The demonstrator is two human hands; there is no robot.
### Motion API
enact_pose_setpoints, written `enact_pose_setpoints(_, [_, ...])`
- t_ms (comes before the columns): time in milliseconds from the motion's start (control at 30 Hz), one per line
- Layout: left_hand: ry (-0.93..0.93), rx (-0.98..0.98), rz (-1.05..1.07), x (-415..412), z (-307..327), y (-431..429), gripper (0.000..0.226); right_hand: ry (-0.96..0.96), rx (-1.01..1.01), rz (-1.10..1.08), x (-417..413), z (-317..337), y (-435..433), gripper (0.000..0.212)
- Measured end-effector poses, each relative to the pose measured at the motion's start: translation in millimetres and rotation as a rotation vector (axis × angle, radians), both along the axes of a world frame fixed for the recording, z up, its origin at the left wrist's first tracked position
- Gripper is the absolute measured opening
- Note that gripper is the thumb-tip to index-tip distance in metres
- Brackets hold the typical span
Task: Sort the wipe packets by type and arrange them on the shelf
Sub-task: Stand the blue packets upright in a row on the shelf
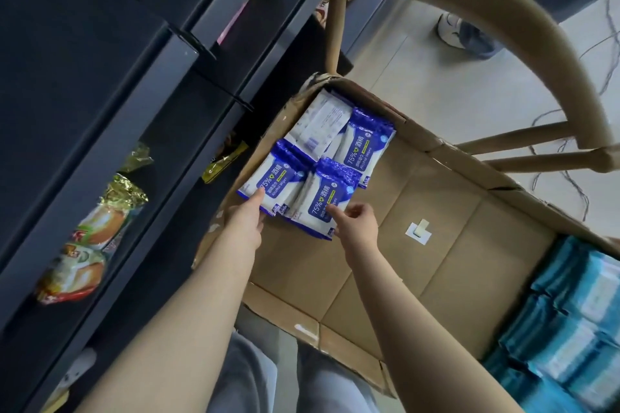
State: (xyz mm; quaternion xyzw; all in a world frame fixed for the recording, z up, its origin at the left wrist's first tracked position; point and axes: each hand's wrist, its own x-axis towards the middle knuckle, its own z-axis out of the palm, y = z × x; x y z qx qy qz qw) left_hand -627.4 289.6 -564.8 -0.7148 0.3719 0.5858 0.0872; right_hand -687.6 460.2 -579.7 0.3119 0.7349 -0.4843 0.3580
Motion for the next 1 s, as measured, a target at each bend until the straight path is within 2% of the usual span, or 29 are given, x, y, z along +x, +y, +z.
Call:
enact_pose_setpoints(200, [0.105, -0.053, -0.02, 9, 4, -2, 0.032, 0.061, -0.076, 0.057, 1, 11, 5, 0.017])
enact_pose_setpoints(367, [0.128, -0.158, -0.049, 45, 23, -2, 0.028, 0.08, -0.251, -0.063, 7, 34, 19, 0.007])
enact_pose_setpoints(400, [0.13, -0.175, -0.058, 54, 29, -2, 0.028, 0.08, -0.301, -0.095, 9, 40, 21, 0.007])
enact_pose_setpoints(467, [0.164, -0.181, -0.053, 72, 45, 0, 0.029, 0.081, -0.401, -0.135, 12, 56, 21, 0.02])
enact_pose_setpoints(567, [0.267, -0.153, 0.047, 103, 79, 4, 0.022, 0.066, -0.58, -0.159, 27, 89, 16, 0.04])
enact_pose_setpoints(633, [0.336, -0.156, 0.089, 126, 108, 5, 0.013, 0.048, -0.663, -0.175, 43, 116, 7, 0.043])
enact_pose_setpoints(733, [0.429, -0.184, 0.139, 169, 155, 4, 0.01, 0.057, -0.717, -0.118, 79, 165, -12, 0.052])
enact_pose_setpoints(867, [0.521, -0.265, 0.184, 246, 221, 0, 0.013, 0.093, -0.719, -0.107, 146, 231, -33, 0.047])
enact_pose_setpoints(1000, [0.573, -0.409, 0.197, 333, 289, -10, 0.013, 0.096, -0.742, -0.028, 220, 301, -45, 0.027])
